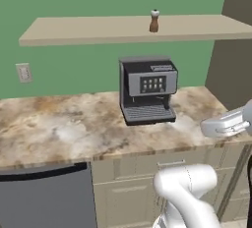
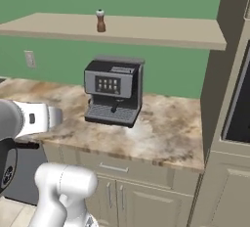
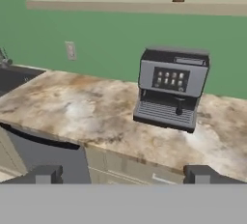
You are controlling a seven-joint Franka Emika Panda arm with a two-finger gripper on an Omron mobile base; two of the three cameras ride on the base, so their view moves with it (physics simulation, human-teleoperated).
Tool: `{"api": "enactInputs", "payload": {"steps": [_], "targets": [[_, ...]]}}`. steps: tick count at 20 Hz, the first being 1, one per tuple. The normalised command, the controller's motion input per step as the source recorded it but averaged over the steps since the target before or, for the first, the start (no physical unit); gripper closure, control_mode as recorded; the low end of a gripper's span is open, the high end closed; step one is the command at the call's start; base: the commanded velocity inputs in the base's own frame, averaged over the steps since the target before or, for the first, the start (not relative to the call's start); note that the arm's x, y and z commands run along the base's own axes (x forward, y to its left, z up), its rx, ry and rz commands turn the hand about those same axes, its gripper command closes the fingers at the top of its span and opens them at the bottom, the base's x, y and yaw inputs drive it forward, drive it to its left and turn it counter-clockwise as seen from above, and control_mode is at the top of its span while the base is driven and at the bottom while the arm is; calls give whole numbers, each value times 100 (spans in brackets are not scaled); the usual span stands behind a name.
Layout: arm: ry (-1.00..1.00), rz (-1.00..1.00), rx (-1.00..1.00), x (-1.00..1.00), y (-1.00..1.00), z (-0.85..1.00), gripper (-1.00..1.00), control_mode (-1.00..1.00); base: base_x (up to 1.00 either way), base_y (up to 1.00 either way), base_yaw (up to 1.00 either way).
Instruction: Take 2 condiments from the cabinet and move them on the counter near the stove.Make sure the condiments are lined up with each other, next to each other.
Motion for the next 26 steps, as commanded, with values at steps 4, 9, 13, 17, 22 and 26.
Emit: {"api": "enactInputs", "payload": {"steps": [4,9,13,17,22,26], "targets": [[0,0,0,0,0,0,-100,100,60,0,-3],[0,0,0,0,0,0,-100,100,55,0,-4],[0,0,0,0,0,0,-100,100,36,0,-7],[0,0,0,0,0,0,-100,100,17,0,-4],[0,0,0,0,0,0,-100,100,0,2,0],[-15,0,0,0,6,25,-100,-100,0,0,0]]}}
